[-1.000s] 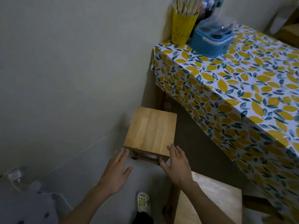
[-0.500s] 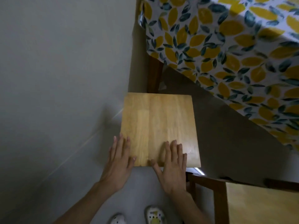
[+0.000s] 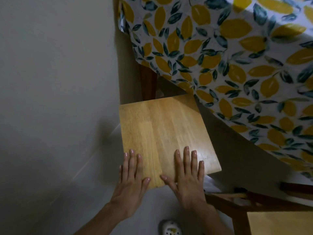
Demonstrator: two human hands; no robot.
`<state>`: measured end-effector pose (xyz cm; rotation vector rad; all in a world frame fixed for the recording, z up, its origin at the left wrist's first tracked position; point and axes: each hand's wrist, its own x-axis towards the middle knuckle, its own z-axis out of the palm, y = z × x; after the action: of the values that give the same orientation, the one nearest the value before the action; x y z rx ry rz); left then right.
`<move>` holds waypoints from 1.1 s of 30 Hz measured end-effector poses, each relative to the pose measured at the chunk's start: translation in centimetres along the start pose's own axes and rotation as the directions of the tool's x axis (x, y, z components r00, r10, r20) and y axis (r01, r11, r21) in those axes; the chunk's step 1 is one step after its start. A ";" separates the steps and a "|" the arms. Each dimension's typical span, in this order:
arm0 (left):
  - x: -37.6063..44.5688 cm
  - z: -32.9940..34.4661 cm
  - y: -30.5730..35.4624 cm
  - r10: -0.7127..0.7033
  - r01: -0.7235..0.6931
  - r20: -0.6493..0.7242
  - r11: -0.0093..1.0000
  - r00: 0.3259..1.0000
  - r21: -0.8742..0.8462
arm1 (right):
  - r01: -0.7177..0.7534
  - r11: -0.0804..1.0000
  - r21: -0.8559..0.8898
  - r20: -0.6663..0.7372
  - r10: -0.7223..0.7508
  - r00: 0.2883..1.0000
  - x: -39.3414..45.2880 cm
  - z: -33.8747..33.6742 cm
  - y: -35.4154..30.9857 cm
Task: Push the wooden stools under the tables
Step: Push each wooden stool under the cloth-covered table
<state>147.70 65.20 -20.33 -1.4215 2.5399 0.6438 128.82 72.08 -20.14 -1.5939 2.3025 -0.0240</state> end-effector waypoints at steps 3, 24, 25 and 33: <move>3.9 -0.6 1.0 -0.020 0.019 -0.004 0.999 1.000 -0.040 | 0.031 0.999 0.005 0.022 -0.031 0.999 3.9 -1.6 1.6; 17.7 -6.1 8.4 -0.179 0.203 0.134 0.961 0.975 -0.188 | 0.168 0.986 0.003 0.104 -0.168 0.980 18.7 -9.6 9.1; 17.5 -6.3 8.3 -0.181 0.200 0.116 0.964 0.977 -0.177 | 0.165 0.986 0.028 0.048 -0.166 0.985 17.8 -9.5 9.1; 9.0 -3.6 10.9 0.011 -0.024 -0.120 0.994 0.993 -0.109 | -0.088 0.970 0.228 -0.109 0.115 0.987 3.4 -7.2 10.8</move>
<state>133.90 61.61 -16.98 -1.5175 2.6481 0.7342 115.99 71.74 -16.48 -1.3963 2.3733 -0.3509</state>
